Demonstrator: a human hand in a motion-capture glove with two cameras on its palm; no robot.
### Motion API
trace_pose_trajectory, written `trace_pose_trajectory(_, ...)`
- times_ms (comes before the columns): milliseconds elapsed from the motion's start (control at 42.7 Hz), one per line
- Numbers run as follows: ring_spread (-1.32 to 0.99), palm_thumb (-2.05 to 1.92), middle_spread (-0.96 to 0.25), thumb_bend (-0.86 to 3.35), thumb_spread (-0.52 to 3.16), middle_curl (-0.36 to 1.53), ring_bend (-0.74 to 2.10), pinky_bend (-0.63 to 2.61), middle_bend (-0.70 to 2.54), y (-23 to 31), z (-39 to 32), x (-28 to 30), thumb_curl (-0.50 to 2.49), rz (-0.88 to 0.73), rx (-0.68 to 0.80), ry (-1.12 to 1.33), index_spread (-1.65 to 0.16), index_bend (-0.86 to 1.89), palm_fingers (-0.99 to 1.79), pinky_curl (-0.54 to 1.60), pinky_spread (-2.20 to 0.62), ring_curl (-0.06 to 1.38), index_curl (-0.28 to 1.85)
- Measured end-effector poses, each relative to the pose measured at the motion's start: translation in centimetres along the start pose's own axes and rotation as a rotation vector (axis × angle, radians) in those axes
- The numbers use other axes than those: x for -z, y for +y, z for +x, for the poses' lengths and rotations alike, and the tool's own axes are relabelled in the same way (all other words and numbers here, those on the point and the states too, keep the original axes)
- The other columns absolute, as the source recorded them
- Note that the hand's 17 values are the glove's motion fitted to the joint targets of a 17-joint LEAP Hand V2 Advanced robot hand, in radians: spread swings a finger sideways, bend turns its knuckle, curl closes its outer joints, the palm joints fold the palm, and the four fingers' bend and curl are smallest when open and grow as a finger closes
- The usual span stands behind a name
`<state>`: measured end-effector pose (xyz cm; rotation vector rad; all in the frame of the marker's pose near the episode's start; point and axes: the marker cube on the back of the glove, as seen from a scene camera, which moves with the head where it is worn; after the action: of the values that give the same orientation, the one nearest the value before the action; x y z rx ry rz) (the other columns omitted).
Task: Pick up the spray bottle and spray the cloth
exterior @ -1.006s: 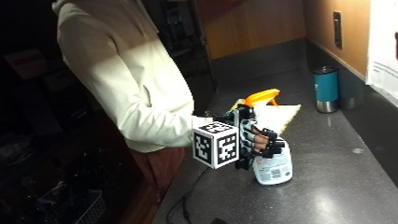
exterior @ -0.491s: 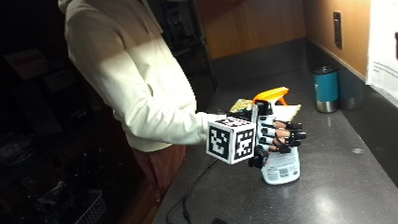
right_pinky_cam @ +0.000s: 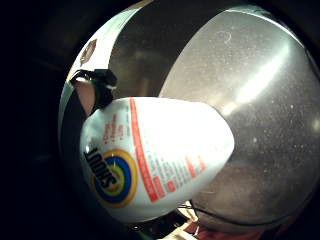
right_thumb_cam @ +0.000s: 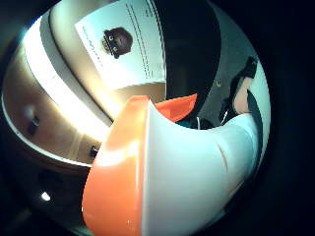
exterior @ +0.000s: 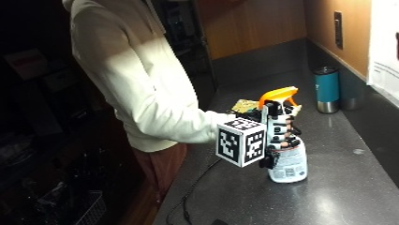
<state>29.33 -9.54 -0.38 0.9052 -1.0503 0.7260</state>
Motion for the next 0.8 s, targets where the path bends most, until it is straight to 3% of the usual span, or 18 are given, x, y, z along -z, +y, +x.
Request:
trace_pose_trajectory(538, -0.17, 1.0, -0.1, -0.03, 0.25, 0.49, 0.6, 0.22, 0.59, -1.2, -0.4, -0.2, 0.65, 0.06, 0.127, 0.117, -0.15, 0.45, 1.36, 0.28, -0.15, 0.43, 0.52)
trace_pose_trajectory(796, -0.17, 0.99, -0.1, -0.03, 0.17, 0.49, 0.6, 0.23, 0.6, 1.2, -3.6, -3.5, 0.69, -0.24, 0.274, 0.348, -0.14, 0.47, 1.38, 0.32, -0.17, 0.44, 0.53)
